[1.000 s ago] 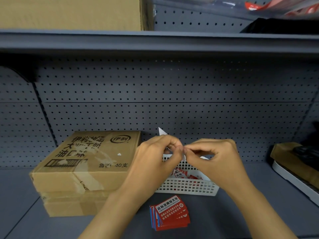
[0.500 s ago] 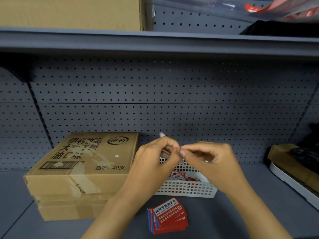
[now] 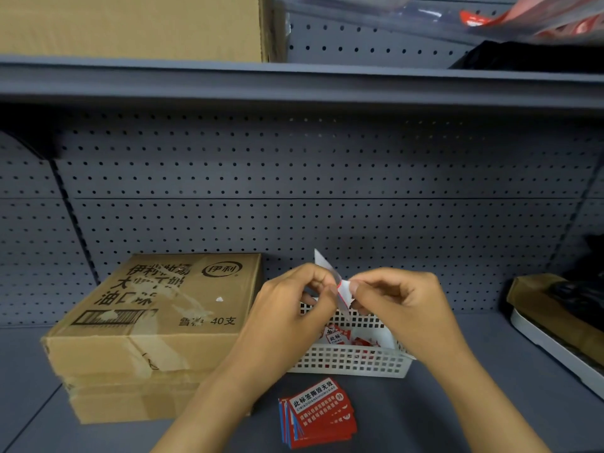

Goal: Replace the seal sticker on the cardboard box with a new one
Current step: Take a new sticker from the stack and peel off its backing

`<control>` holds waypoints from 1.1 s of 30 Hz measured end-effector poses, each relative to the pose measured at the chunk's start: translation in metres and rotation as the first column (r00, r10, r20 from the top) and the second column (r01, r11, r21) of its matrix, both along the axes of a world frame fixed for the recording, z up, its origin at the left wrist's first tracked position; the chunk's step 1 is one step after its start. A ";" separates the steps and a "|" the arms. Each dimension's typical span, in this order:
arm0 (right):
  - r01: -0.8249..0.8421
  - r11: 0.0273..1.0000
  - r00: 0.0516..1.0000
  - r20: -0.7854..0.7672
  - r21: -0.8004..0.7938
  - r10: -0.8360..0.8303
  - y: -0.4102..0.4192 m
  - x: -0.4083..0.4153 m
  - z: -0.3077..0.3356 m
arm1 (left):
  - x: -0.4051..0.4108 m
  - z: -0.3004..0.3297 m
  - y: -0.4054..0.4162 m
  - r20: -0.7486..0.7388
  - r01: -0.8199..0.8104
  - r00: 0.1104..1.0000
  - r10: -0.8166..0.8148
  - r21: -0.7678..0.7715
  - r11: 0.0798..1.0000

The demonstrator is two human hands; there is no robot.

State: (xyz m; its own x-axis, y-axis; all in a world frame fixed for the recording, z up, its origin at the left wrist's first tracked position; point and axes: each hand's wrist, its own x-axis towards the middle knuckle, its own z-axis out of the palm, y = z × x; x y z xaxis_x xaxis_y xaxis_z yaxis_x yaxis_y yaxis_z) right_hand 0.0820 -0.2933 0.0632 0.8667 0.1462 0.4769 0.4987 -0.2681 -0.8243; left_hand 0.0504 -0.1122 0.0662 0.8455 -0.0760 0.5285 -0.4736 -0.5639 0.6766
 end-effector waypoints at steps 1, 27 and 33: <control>0.023 0.999 1.000 -0.012 0.024 -0.023 -0.001 0.002 0.000 | 0.000 0.000 0.001 -0.013 -0.012 1.000 0.012 -0.018 1.000; 0.447 0.868 0.891 -0.192 0.217 -0.411 -0.075 0.019 0.013 | 0.054 -0.025 0.016 -0.092 -0.304 0.934 0.346 0.307 0.902; 0.492 0.832 0.869 -0.208 0.258 -0.449 -0.095 0.020 0.010 | 0.078 -0.047 0.010 -0.152 -0.317 0.886 0.437 0.488 0.813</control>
State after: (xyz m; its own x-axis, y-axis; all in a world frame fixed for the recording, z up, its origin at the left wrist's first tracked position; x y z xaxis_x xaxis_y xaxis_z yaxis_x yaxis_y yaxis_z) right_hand 0.1019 -0.3886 0.0731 0.8522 -0.4235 0.3072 0.2545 -0.1775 -0.9507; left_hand 0.1282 -0.1019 0.0192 0.9517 0.1047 0.2886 -0.0128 -0.9257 0.3781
